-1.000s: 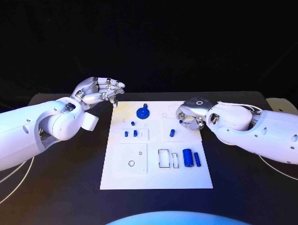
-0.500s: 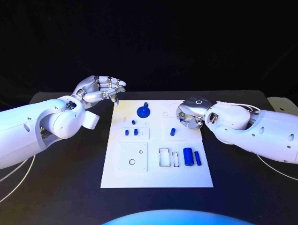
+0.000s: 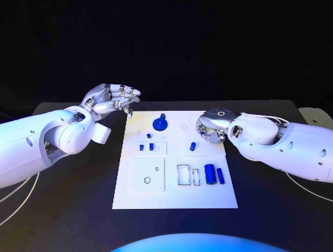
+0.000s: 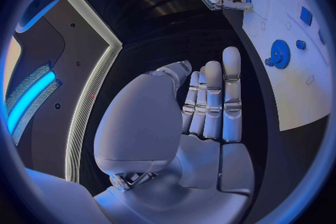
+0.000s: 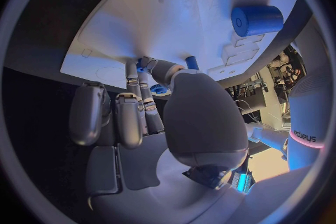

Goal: Assemble the parts on the task board

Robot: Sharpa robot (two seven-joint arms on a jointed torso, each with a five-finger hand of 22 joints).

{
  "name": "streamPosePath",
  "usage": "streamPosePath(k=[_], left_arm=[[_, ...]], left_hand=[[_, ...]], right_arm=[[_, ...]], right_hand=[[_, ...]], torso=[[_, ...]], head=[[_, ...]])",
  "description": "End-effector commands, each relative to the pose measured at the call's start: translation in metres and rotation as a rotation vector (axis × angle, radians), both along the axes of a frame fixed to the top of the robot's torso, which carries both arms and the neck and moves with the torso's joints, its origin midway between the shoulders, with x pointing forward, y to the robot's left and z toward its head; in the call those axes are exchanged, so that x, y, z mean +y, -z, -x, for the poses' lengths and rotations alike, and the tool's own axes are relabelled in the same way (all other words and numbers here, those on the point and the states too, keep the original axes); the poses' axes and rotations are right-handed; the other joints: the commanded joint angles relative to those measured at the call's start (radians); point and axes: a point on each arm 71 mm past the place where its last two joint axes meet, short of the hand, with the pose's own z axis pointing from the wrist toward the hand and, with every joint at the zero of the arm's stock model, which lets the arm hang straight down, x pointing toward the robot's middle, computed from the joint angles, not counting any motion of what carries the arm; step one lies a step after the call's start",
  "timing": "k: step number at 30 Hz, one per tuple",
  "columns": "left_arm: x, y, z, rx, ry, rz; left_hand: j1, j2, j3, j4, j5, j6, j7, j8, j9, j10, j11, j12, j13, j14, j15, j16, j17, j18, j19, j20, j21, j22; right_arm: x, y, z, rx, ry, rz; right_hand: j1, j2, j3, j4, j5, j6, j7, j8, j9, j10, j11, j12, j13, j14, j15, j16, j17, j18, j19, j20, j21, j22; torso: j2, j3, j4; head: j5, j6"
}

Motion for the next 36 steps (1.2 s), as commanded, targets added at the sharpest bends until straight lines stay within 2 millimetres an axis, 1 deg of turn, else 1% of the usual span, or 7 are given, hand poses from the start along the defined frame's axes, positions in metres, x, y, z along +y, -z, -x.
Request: streamPosePath(k=[1,5,10,17,25,31,36], left_arm=[[-0.003,-0.001,0.001,0.004,0.015,0.012],[-0.003,0.000,0.001,0.006,0.015,0.011],[-0.002,0.000,0.000,0.008,0.013,0.009],[-0.001,0.000,-0.001,0.011,0.011,0.006],[-0.001,0.001,-0.001,0.016,0.011,0.004],[-0.001,0.002,-0.002,0.018,0.012,0.003],[-0.003,0.002,-0.003,0.019,0.016,0.004]], left_hand=[[-0.006,-0.003,0.005,-0.001,0.000,-0.010,0.000,-0.006,0.001,-0.009,0.003,0.002,0.001,0.001,0.006,-0.002,0.002,0.005,0.005,0.006,-0.003,0.000],[-0.006,-0.004,0.006,-0.001,0.000,-0.011,0.001,-0.006,0.001,-0.011,0.003,0.002,0.001,0.001,0.006,-0.002,0.002,0.005,0.005,0.006,-0.002,0.000],[-0.006,-0.004,0.006,-0.001,0.000,-0.011,0.001,-0.006,0.001,-0.011,0.003,0.002,0.001,0.001,0.006,-0.002,0.002,0.005,0.005,0.006,-0.002,0.000],[-0.006,-0.004,0.006,-0.002,0.000,-0.012,0.002,-0.006,0.002,-0.013,0.004,0.002,0.001,0.000,0.007,-0.002,0.002,0.005,0.005,0.006,-0.002,0.000],[-0.008,-0.004,0.007,-0.003,0.000,-0.015,0.004,-0.007,0.002,-0.018,0.006,0.002,0.002,-0.001,0.008,-0.002,0.002,0.005,0.005,0.007,-0.002,0.000],[-0.009,-0.005,0.008,-0.003,0.000,-0.016,0.005,-0.008,0.002,-0.020,0.007,0.002,0.002,-0.002,0.009,-0.002,0.002,0.005,0.005,0.008,-0.002,0.000],[-0.010,-0.005,0.008,-0.003,0.000,-0.017,0.006,-0.008,0.002,-0.021,0.008,0.002,0.002,-0.002,0.010,-0.002,0.003,0.005,0.005,0.008,-0.002,0.000]], right_arm=[[0.001,0.013,0.005,0.030,-0.002,0.034],[0.001,0.011,0.007,0.006,-0.004,0.013],[0.001,0.005,0.009,-0.022,-0.010,-0.022],[-0.001,-0.009,0.011,-0.061,-0.013,-0.074],[-0.004,-0.028,0.017,-0.093,-0.017,-0.140],[0.003,-0.042,0.032,-0.109,-0.056,-0.216],[0.022,-0.048,0.048,-0.110,-0.118,-0.279]], right_hand=[[0.013,0.020,0.005,-0.013,-0.001,0.005,0.000,0.005,0.003,0.014,-0.005,0.001,-0.002,0.064,-0.008,0.006,0.080,-0.019,0.003,-0.010,0.005,0.002],[0.014,0.021,0.006,-0.014,-0.001,0.004,0.001,0.005,0.003,0.014,-0.004,0.001,-0.002,0.064,-0.008,0.006,0.080,-0.019,0.003,-0.010,0.005,0.002],[0.014,0.022,0.006,-0.014,-0.002,0.004,0.001,0.005,0.004,0.014,-0.004,0.000,-0.002,0.064,-0.008,0.005,0.078,-0.019,0.003,-0.010,0.005,0.003],[0.012,0.021,0.005,-0.015,-0.004,0.005,0.001,0.006,0.004,0.015,-0.004,0.000,-0.002,0.064,-0.008,0.006,0.079,-0.019,0.004,-0.010,0.006,0.004],[0.009,0.019,0.004,-0.015,-0.005,0.003,0.003,0.005,0.004,0.014,-0.002,-0.003,-0.002,0.064,-0.007,0.005,0.078,-0.019,0.003,-0.010,0.005,0.002],[0.009,0.019,0.004,-0.016,-0.005,0.002,0.003,0.005,0.004,0.013,-0.002,-0.003,-0.003,0.064,-0.007,0.006,0.079,-0.019,0.004,-0.010,0.007,0.005],[0.009,0.018,0.004,-0.017,-0.005,0.002,0.003,0.005,0.004,0.013,-0.002,-0.004,-0.003,0.064,-0.007,0.006,0.079,-0.019,0.004,-0.010,0.006,0.004]], torso=[[0.000,-0.0003,-0.0003],[-0.001,-0.0008,-0.0005],[-0.001,-0.0004,-0.0005],[-0.002,-0.0012,-0.0007],[-0.002,-0.0010,-0.0010],[-0.001,-0.0002,-0.0024],[-0.001,0.0008,-0.0011]], head=[[0.001,-0.001],[0.001,0.000],[0.002,-0.001],[0.003,0.002],[0.004,0.005],[0.016,0.005],[0.035,0.007]])
